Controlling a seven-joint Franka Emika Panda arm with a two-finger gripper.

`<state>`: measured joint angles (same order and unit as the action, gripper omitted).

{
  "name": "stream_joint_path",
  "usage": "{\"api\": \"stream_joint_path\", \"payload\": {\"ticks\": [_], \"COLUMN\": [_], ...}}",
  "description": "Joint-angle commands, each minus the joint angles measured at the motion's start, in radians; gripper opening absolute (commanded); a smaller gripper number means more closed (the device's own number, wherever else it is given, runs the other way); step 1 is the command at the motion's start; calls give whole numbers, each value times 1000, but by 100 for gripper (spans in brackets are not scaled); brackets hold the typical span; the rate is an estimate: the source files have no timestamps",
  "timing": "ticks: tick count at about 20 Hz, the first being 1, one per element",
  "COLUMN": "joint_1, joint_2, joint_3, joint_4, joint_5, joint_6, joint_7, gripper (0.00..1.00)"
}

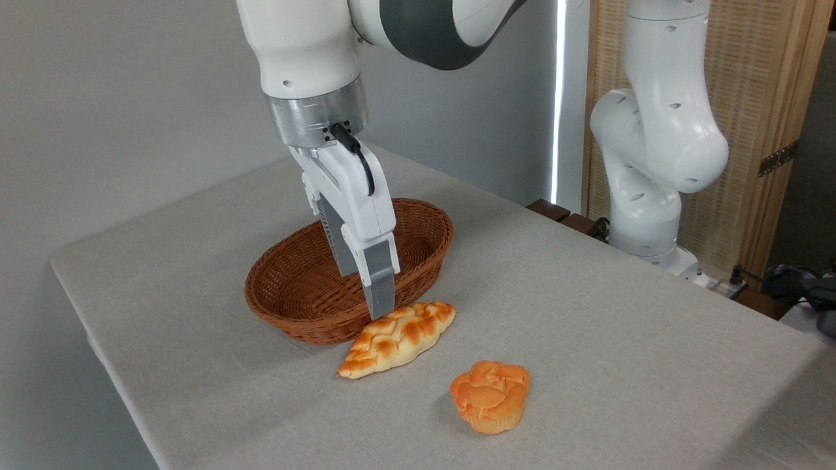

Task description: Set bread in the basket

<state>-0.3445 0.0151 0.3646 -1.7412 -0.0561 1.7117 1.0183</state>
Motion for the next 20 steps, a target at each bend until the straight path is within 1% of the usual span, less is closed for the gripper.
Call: {"api": "stream_joint_path", "payload": {"ticks": [1, 12, 15, 17, 20], "joint_1": [-4, -5, -5, -4, 1], "joint_2": [-9, -9, -20, -41, -52], "joint_3": [10, 10, 10, 10, 11], "joint_4": [11, 9, 9, 2, -23], "joint_5": [-7, -7, 1, 1, 2], "joint_6": [-65, -67, -76, -73, -51], "joint_7": [-6, -12, -1, 2, 34], "gripper": [100, 100, 100, 100, 100]}}
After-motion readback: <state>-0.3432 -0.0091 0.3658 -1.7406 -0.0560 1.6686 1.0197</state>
